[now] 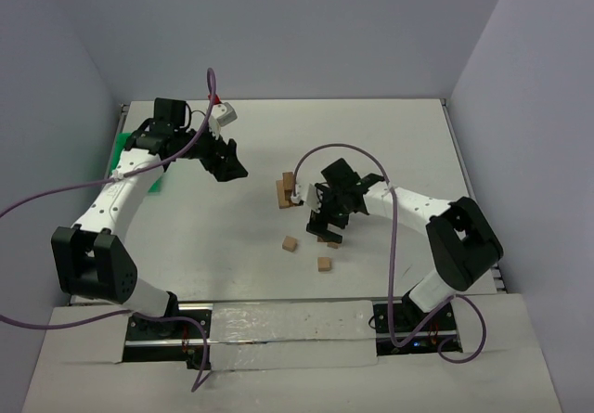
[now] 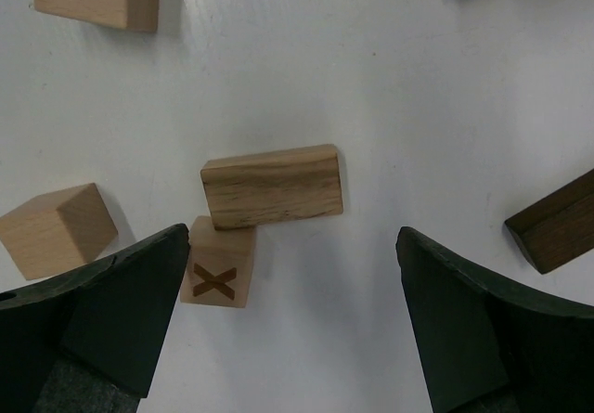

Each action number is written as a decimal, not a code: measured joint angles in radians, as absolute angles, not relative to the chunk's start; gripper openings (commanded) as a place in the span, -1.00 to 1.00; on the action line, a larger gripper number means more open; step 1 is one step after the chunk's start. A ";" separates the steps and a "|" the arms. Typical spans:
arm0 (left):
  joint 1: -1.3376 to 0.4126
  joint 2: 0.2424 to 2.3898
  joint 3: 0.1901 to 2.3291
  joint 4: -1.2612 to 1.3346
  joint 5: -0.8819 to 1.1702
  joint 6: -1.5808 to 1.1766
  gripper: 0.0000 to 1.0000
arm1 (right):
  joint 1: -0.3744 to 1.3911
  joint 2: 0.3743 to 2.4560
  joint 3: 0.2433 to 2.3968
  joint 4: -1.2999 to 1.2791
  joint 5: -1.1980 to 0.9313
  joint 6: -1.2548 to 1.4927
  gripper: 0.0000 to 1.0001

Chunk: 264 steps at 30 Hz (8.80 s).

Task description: Build the wood block tower

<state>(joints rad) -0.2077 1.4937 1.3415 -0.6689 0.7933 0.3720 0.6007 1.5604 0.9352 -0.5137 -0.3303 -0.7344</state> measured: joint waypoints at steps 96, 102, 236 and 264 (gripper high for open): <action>-0.249 2.441 2.341 -0.470 0.257 -0.073 0.98 | 0.222 1.715 1.503 -0.719 -0.582 -0.534 0.55; -0.327 2.573 2.387 -0.429 0.136 -0.101 0.98 | 0.196 1.652 1.437 -0.704 -0.589 -0.493 0.56; -0.342 2.657 2.058 0.100 0.354 -1.070 -0.89 | 0.192 1.598 1.282 -0.677 -0.524 -0.389 0.56; -0.377 2.617 2.388 -0.175 0.156 -0.535 0.53 | 0.192 1.553 1.256 -0.672 -0.543 -0.382 0.56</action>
